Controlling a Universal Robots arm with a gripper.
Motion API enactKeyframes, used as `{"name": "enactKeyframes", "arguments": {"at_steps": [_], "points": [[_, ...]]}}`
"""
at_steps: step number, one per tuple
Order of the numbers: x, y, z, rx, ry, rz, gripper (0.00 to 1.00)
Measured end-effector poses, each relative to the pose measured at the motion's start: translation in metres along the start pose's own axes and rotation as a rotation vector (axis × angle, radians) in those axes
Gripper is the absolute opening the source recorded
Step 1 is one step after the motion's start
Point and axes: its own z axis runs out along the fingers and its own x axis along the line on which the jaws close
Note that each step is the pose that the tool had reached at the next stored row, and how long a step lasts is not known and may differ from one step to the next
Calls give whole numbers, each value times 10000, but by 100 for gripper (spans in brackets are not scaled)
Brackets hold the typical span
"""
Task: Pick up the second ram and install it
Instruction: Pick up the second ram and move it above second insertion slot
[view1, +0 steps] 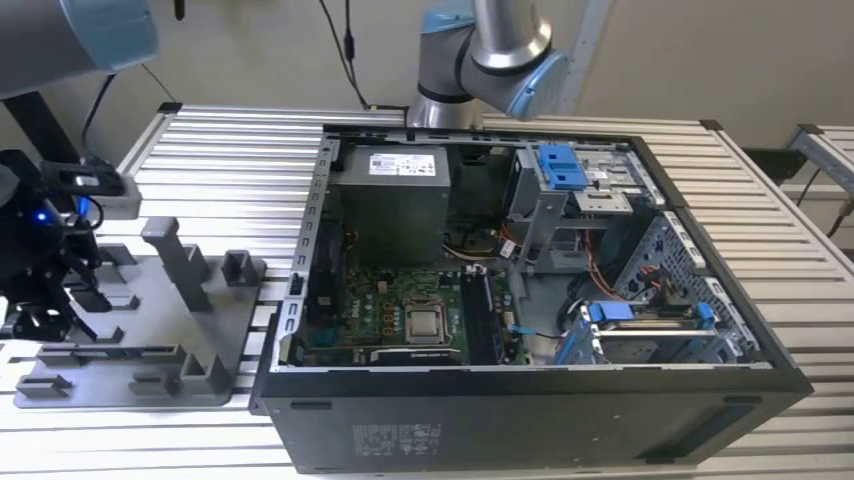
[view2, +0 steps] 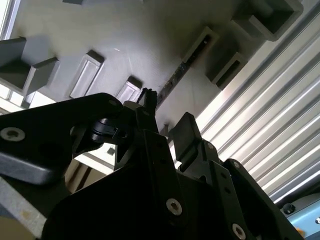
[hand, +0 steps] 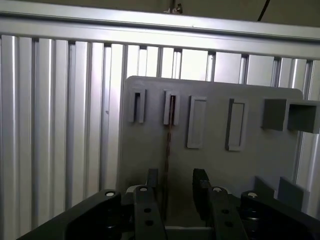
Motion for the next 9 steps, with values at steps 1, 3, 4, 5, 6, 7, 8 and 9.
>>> {"name": "enactKeyframes", "arguments": {"at_steps": [1, 3, 4, 5, 6, 7, 8, 9], "points": [[9, 1, 13, -1, 1, 0, 42], [30, 2, 47, -1, 1, -2, 42], [36, 1, 66, 1, -1, -5, 42], [38, 2, 84, 2, -1, -5, 42], [39, 3, 101, 1, 0, -10, 42], [40, 3, 118, -1, 0, -17, 42], [42, 3, 136, -2, 1, -26, 42], [43, 4, 156, -2, 0, -38, 42]]}}
